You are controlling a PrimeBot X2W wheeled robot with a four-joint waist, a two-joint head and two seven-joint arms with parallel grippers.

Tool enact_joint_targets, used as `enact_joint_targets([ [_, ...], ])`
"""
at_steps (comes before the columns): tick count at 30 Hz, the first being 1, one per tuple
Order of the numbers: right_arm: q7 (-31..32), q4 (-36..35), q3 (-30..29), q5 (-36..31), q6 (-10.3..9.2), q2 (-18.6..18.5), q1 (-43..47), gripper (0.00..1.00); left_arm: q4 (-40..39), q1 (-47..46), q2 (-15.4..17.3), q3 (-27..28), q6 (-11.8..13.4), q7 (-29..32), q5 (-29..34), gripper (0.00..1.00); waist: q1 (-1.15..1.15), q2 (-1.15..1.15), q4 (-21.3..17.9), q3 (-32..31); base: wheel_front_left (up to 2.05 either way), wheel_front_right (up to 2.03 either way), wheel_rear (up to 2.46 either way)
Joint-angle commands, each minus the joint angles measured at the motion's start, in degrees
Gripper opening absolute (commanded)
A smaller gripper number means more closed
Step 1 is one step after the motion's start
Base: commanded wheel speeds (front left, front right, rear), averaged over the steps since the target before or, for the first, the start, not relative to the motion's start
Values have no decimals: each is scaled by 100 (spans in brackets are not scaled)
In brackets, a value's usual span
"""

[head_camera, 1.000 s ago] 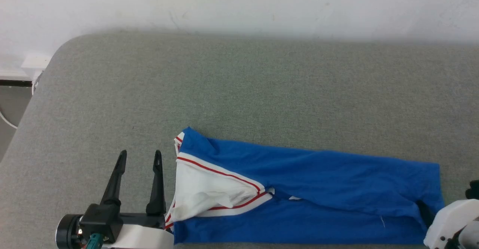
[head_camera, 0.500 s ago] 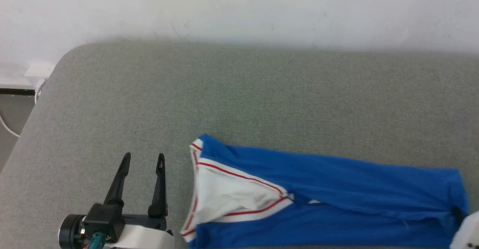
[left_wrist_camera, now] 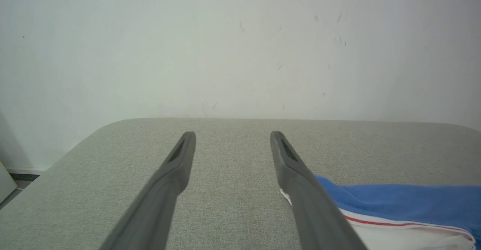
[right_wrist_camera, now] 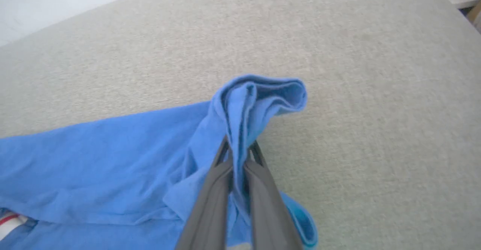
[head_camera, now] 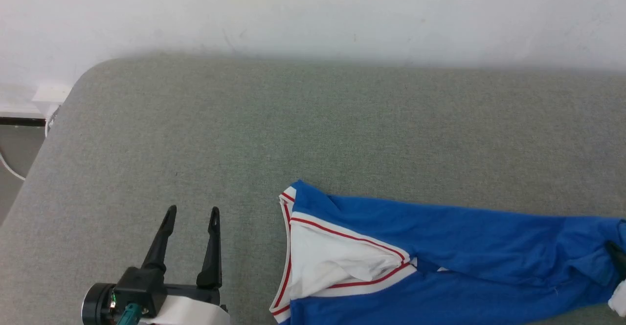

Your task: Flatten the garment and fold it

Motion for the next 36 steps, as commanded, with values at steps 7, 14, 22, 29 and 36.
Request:
enact_joint_targets([
  [7, 649, -1496, 547, 309, -4, 41, 448, 0, 98, -54, -30, -41, -31, -27, -97, 100, 0, 0, 96, -17, 0, 0, 0],
  [14, 1381, -2509, 1249, 534, -4, 333, 557, 0, 128, -54, -31, -40, -3, -27, -169, 100, 0, 0, 307, -81, 0, 0, 0],
  [22, 1645, -2789, 2266, 864, -4, 721, 137, 0, 169, -78, -31, -121, 6, -27, -219, 100, 0, 0, 598, -67, 0, 0, 0],
  [29, 1555, -2389, 2850, 893, -4, 984, -378, 0, 180, -127, -31, -176, 17, -27, -239, 100, 0, 0, 868, -23, 0, 0, 0],
  [36, 1329, -1494, 3146, 943, -4, 1150, -796, 0, 190, -151, -31, -209, 27, -27, -249, 100, 0, 0, 1186, 66, 0, 0, 0],
])
